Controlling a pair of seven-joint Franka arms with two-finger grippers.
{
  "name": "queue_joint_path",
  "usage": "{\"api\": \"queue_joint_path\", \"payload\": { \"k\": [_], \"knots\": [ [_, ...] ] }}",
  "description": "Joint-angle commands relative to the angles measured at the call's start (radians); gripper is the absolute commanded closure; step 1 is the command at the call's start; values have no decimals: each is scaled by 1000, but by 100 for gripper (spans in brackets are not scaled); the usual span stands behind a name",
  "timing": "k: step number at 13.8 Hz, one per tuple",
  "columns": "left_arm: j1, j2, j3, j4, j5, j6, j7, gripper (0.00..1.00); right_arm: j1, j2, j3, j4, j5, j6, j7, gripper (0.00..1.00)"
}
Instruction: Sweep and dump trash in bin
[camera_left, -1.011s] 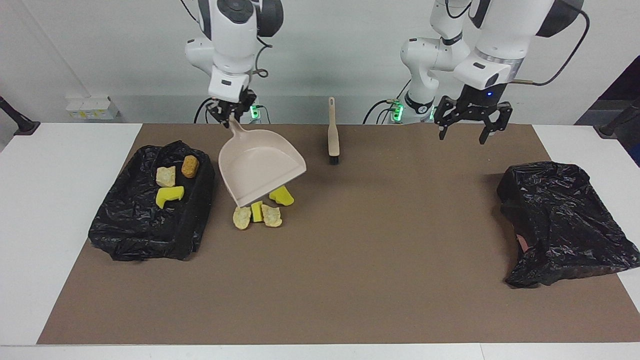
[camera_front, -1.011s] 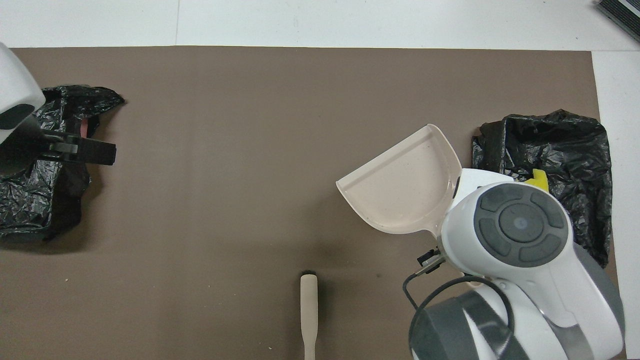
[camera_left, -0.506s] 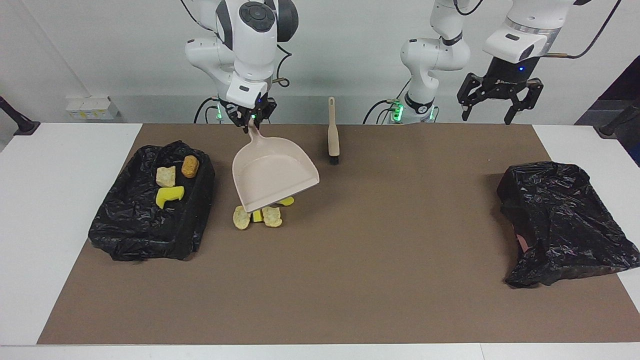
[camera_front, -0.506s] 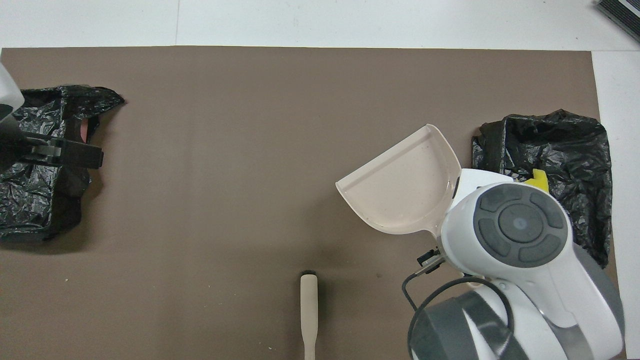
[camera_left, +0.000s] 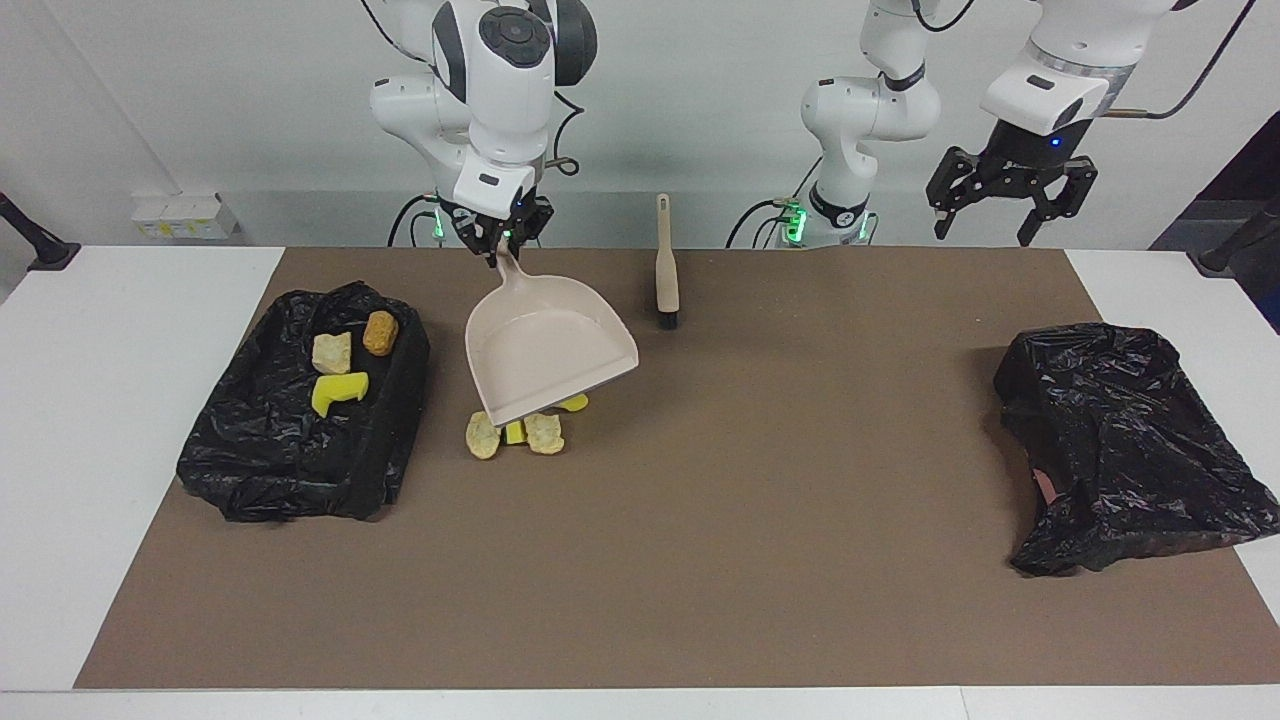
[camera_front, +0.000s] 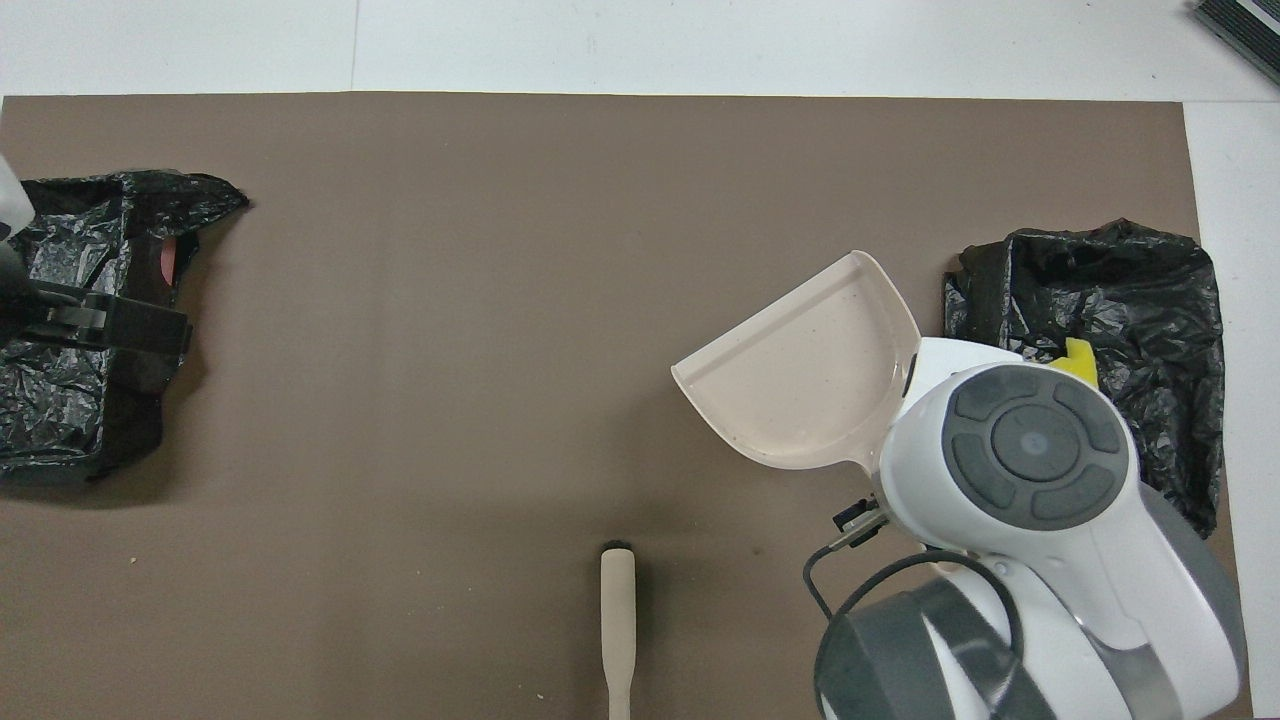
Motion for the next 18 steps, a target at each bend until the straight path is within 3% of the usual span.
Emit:
{"api": "queue_joint_path", "payload": {
  "k": [1, 4, 5, 6, 8, 10, 12, 13, 16, 17, 18],
  "knots": [
    [39, 18, -21, 36, -5, -41, 38, 0, 5, 409, 44, 315, -221, 162, 90, 100],
    [79, 15, -56, 36, -2, -42, 38, 0, 13, 432, 47, 317, -213, 190, 133, 100],
    [81, 13, -56, 36, -5, -42, 38, 0, 16, 433, 47, 318, -132, 202, 177, 100],
    [84, 10, -58, 33, -6, -42, 38, 0, 23, 439, 47, 321, -19, 226, 272, 100],
    [83, 3, -62, 27, -8, -39, 31, 0, 62, 505, 66, 324, 29, 303, 531, 100],
    [84, -1, -62, 25, -11, -39, 26, 0, 68, 603, 168, 367, 17, 370, 747, 100],
    [86, -5, -59, 19, -9, -50, 26, 0, 100, 733, 204, 465, -38, 429, 933, 100],
    [86, -17, -59, 0, -11, -41, 26, 0, 108, 773, 230, 511, -82, 420, 963, 100],
    [86, -17, -52, -7, -11, -16, 40, 0, 108, 815, 242, 513, -99, 436, 962, 100],
    [84, -10, -52, -5, -12, -12, 39, 0, 106, 832, 244, 510, -110, 443, 959, 87],
    [83, -5, -52, -5, -12, -2, 40, 0, 105, 832, 245, 513, -116, 431, 953, 50]
  ]
}}
